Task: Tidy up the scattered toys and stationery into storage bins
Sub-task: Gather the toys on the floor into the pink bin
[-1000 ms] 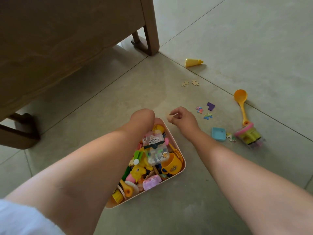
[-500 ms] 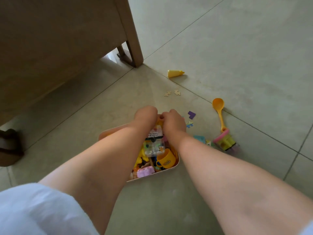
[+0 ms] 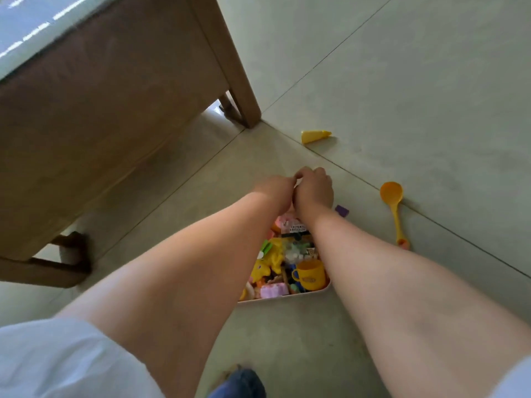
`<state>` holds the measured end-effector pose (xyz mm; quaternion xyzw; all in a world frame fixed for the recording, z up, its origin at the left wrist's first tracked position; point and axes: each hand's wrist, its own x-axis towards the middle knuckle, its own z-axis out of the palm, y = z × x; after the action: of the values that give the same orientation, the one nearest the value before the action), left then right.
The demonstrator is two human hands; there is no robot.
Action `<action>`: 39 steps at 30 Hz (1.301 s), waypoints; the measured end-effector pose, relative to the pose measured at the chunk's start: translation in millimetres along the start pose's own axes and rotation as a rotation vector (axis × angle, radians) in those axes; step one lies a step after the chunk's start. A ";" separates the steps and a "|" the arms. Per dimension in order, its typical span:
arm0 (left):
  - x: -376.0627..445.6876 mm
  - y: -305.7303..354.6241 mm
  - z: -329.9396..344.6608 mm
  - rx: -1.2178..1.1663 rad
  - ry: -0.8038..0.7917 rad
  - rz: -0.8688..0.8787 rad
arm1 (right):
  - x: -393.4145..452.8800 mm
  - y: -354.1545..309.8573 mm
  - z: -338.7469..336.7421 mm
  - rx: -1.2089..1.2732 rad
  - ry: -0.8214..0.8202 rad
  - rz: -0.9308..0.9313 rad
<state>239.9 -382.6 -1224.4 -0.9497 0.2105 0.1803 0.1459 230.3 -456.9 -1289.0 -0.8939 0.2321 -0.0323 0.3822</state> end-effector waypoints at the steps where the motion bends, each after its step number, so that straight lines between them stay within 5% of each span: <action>1: 8.9 -3.3 2.1 -0.042 0.006 -0.012 | 5.6 0.6 5.0 0.031 0.008 0.050; 10: 106.5 -23.6 20.4 -0.331 -0.049 -0.042 | 78.7 42.7 20.9 -0.022 -0.035 0.176; 19: 172.9 -8.9 67.2 -0.605 0.102 -0.114 | 111.7 51.6 46.1 -0.171 0.024 0.145; 26: 178.1 -13.3 65.4 -0.584 0.077 0.006 | 116.6 47.4 38.3 -0.186 -0.083 0.187; 32: 154.5 -27.0 48.8 -0.559 -0.010 0.084 | 104.0 39.9 23.4 0.062 -0.161 0.265; 39: 104.5 -61.9 8.0 -0.570 -0.144 0.079 | 57.4 24.1 8.2 0.398 -0.277 0.081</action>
<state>354.1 -362.2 -1261.2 -0.9282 0.1771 0.3047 -0.1190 273.9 -491.1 -1318.6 -0.7870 0.2020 0.0611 0.5798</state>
